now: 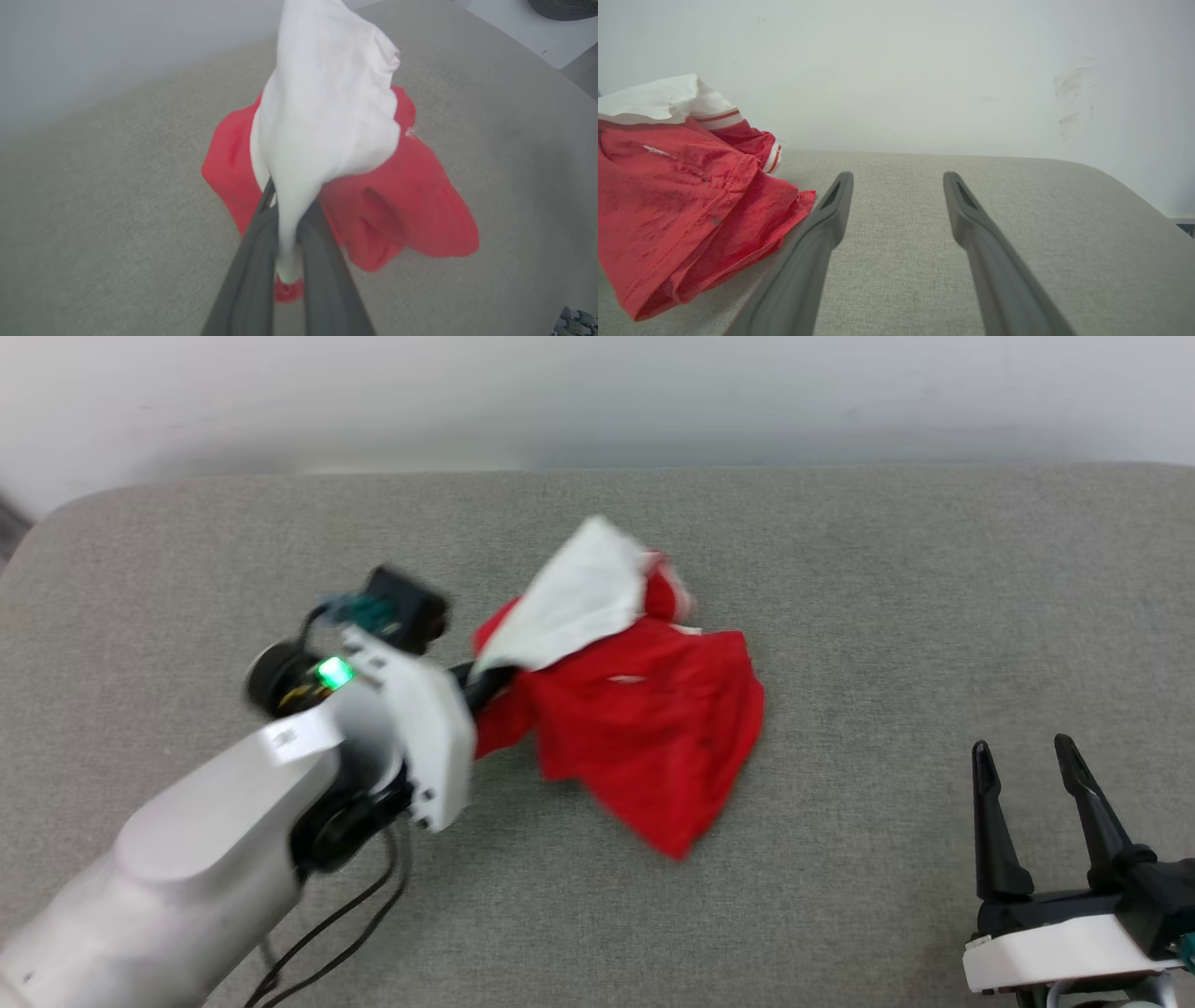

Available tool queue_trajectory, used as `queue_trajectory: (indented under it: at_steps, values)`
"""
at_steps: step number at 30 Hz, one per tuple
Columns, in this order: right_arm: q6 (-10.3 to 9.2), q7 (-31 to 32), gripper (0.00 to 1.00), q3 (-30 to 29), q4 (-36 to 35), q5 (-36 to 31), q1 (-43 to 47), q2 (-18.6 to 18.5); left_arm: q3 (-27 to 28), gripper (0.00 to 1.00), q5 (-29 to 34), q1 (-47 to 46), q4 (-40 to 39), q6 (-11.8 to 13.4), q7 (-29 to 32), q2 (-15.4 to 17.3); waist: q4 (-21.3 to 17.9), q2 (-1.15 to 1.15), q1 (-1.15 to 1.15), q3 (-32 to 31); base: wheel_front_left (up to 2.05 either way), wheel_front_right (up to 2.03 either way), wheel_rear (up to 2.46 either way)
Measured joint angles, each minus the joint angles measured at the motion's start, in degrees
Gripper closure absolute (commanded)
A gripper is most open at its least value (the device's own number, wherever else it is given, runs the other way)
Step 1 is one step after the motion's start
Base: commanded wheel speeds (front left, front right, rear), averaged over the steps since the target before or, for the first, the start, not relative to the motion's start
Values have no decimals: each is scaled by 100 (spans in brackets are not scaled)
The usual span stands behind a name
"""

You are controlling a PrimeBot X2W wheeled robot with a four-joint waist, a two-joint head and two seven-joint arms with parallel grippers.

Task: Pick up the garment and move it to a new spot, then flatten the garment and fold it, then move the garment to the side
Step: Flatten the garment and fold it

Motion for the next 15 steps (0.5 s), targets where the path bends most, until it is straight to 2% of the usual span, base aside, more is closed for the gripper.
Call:
queue_trajectory:
  at_steps: [6,10,15]
  values:
    - [0,0,0,3,10,-25,24,-1,389,100,-546,1468,269,597,-901,687,98,0,0,-42,0,0,0]
    - [0,0,0,-3,42,-43,49,0,409,100,-828,2117,521,702,-1062,773,116,0,0,-68,0,0,0]
    - [0,0,0,-16,66,-97,113,0,342,100,-921,2299,815,694,-1048,757,150,0,-1,-151,0,0,0]
